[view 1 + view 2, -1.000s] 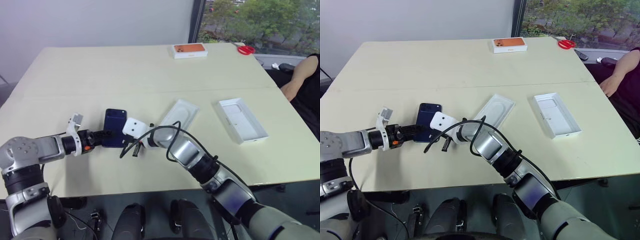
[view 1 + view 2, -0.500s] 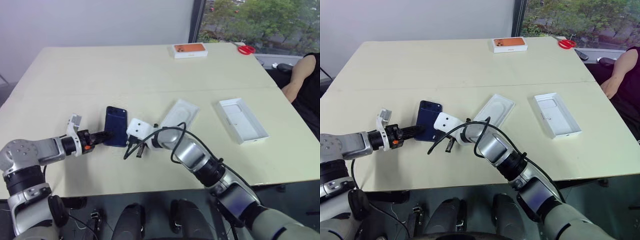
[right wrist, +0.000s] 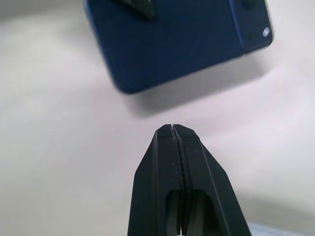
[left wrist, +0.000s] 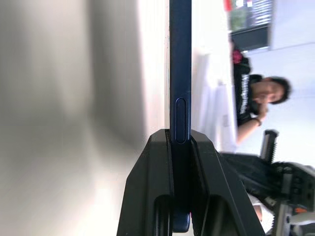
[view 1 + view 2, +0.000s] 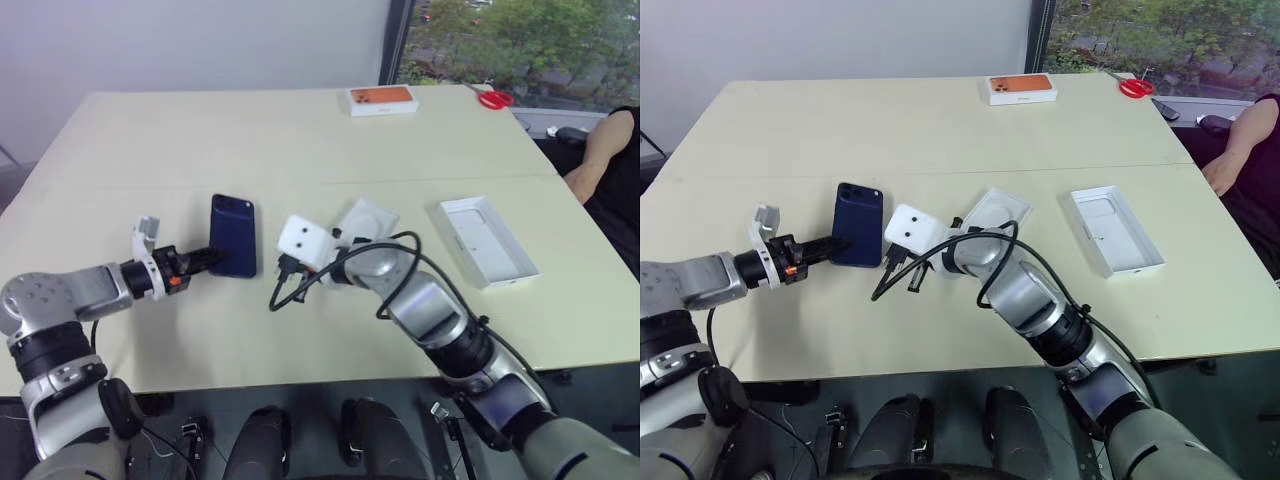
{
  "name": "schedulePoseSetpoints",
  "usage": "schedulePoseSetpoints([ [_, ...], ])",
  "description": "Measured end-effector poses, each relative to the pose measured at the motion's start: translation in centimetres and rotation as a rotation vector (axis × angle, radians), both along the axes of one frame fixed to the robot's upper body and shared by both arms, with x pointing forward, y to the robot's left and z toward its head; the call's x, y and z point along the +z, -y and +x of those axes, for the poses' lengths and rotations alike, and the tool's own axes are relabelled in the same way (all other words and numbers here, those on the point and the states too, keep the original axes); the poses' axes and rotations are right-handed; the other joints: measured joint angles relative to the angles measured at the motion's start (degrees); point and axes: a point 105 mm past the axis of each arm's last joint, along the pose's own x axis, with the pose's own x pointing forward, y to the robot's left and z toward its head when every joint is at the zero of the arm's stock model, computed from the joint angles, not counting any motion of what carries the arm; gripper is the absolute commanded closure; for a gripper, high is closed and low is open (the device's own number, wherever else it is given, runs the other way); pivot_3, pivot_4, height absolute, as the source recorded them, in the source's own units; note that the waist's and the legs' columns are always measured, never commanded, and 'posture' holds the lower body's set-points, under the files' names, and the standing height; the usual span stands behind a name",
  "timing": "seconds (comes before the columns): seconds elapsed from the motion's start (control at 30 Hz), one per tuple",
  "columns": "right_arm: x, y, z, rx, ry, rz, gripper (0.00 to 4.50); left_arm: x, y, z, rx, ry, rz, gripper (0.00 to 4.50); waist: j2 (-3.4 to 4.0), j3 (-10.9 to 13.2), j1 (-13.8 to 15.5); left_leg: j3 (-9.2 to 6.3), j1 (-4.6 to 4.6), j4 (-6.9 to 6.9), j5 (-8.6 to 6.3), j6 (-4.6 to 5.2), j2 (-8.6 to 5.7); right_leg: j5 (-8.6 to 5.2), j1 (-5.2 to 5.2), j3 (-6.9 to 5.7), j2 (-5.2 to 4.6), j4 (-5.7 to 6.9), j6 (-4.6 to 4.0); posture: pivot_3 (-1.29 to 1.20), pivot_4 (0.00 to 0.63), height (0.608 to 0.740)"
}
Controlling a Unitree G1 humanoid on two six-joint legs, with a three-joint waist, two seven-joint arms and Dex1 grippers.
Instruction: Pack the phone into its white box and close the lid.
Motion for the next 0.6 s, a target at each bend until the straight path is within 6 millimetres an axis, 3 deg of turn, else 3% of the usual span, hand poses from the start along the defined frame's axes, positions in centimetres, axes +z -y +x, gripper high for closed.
schedulePoseSetpoints([
  [0.13, 1.5, 3.6, -1.0, -0.045, 0.005, 0.035, 4.5, 2.6, 4.6, 1.2, -0.156, 0.084, 0.04, 4.47, -0.01, 0.0, 0.6, 0.0, -0.03, 0.0, 0.0, 0.0, -0.12, 0.0, 0.08, -0.03, -0.05, -0.13, 0.01, 0.0, 0.15, 0.74],
  [0.2, 1.5, 5.6, -1.3, -0.082, 0.0, 0.029, 4.5, 2.7, 8.2, 1.5, -0.276, 0.082, 0.066, 4.47, -0.01, 0.0, 1.1, -0.01, -0.07, 0.0, 0.0, 0.02, -0.18, 0.01, 0.08, -0.03, -0.05, -0.18, 0.02, 0.0, 0.15, 0.74],
  [0.3, 1.5, 8.0, -1.3, -0.141, -0.004, 0.017, 4.5, 1.9, 11.8, 1.6, -0.397, 0.051, 0.097, 4.47, -0.01, 0.0, 0.6, 0.04, -0.09, 0.0, 0.0, 0.06, -0.2, 0.04, 0.07, 0.02, 0.04, -0.27, 0.1, 0.0, 0.15, 0.74],
  [0.47, 0.1, 12.1, -1.5, -0.265, -0.029, -0.045, 4.5, 1.3, 15.4, 2.5, -0.484, 0.042, 0.156, 4.47, -0.03, 0.0, 0.3, -0.01, -0.1, -0.01, 0.0, 0.1, -0.18, 0.0, 0.07, -0.05, 0.25, -0.25, 0.18, 0.0, 0.15, 0.74],
  [0.6, -0.2, 14.5, -1.5, -0.356, -0.027, -0.062, 4.5, 0.2, 17.0, 3.7, -0.495, 0.04, 0.211, 4.47, -0.04, 0.0, -0.4, 0.03, -0.1, 0.0, -0.02, 0.13, -0.24, -0.02, 0.07, -0.03, 0.28, -0.27, 0.23, 0.0, 0.15, 0.74],
])
